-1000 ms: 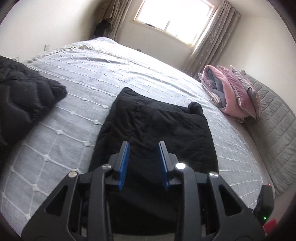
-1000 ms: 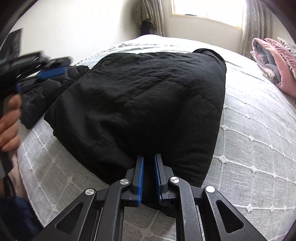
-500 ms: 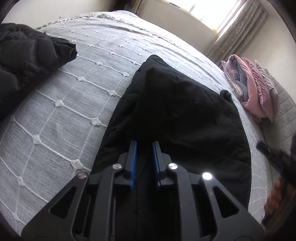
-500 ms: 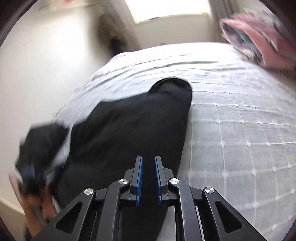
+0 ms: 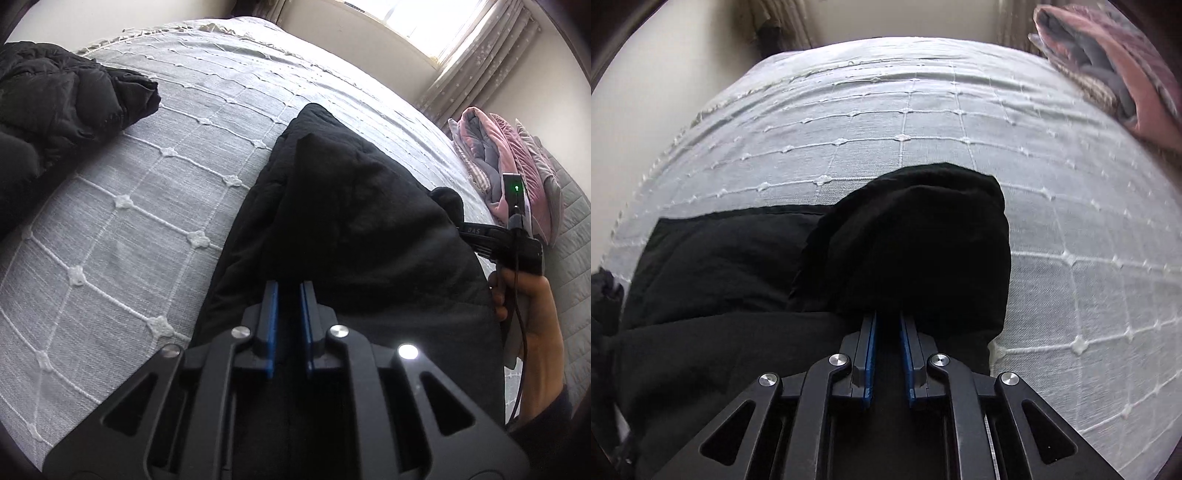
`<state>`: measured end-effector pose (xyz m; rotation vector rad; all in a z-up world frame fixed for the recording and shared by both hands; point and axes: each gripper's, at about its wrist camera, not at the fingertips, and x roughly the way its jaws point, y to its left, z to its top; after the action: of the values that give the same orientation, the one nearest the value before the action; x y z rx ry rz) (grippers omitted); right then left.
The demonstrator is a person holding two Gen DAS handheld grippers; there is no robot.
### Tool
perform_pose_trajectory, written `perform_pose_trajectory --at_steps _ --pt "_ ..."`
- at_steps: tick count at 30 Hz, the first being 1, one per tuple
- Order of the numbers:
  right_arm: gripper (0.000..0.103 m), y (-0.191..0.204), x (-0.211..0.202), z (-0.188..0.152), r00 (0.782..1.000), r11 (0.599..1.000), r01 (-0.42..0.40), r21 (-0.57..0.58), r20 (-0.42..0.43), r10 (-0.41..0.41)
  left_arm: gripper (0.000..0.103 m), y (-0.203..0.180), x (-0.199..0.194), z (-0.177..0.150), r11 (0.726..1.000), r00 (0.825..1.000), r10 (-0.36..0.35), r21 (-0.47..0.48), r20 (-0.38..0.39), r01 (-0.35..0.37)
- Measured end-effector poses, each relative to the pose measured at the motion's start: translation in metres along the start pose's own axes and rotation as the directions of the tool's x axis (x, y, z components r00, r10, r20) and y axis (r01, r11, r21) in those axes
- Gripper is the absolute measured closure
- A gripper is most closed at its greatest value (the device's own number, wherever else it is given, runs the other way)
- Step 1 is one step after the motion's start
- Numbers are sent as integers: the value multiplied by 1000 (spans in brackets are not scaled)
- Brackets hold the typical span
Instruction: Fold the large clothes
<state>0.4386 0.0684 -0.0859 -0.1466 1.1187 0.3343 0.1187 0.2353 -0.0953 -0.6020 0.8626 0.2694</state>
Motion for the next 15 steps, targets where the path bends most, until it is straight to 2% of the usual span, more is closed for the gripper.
perform_pose_trajectory --at_steps 3,6,8,11,15 --pt "89 -2 -15 -3 1000 1000 10 -9 19 -10 88 4 -1 -1 1000 1000 -16 -16 -3 16" --pt "89 2 -54 -14 998 1000 5 -11 63 -4 88 11 -2 0 999 999 -37 -39 -11 37" --pt "89 22 -95 -34 992 992 -69 -106 98 80 88 14 -2 0 998 999 -43 -47 -12 42" --pt "89 47 -136 -67 990 969 -74 -234 103 101 88 16 -3 -1 998 999 -46 -52 -13 45" --pt "89 60 -158 -111 989 949 -118 -294 46 138 88 15 -4 -3 999 999 -32 -44 -6 32"
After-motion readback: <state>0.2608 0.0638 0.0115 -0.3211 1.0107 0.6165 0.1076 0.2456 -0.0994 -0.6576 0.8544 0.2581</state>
